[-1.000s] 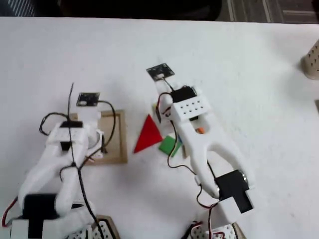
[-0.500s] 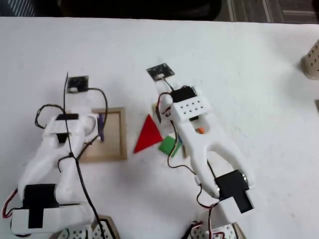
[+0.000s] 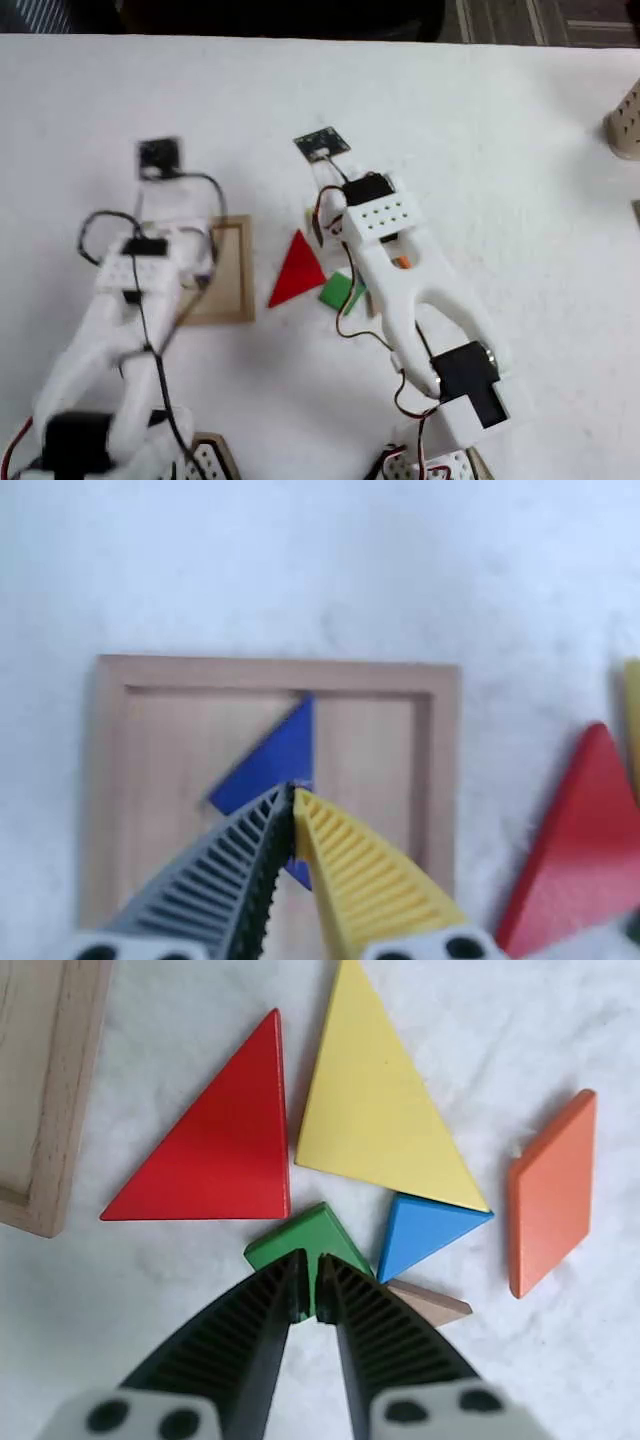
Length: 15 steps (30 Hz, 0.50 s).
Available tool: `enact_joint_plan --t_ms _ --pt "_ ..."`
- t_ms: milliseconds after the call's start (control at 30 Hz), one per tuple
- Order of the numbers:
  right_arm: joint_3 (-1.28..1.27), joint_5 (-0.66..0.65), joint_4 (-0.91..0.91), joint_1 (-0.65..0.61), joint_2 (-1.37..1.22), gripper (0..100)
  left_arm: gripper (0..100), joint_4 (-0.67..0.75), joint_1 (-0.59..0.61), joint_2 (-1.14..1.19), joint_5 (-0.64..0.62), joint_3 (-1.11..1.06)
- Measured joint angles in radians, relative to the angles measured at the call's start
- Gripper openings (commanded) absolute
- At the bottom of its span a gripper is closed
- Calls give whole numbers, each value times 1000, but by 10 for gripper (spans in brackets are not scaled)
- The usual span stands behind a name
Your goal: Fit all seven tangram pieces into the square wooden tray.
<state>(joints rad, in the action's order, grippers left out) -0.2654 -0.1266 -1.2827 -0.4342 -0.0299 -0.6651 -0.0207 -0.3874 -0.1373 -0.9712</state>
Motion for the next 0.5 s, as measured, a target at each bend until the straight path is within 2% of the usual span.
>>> enact_joint_plan --t_ms 100,200,367,500 --pt "0 0 0 0 0 18 22 0 -109 -52 41 -69" --pt "0 0 0 0 0 18 22 0 -133 -51 41 -74" --pt "0 0 0 0 0 18 22 0 -63 97 41 -38" --pt "0 0 0 2 0 18 22 -84 34 222 38 63"
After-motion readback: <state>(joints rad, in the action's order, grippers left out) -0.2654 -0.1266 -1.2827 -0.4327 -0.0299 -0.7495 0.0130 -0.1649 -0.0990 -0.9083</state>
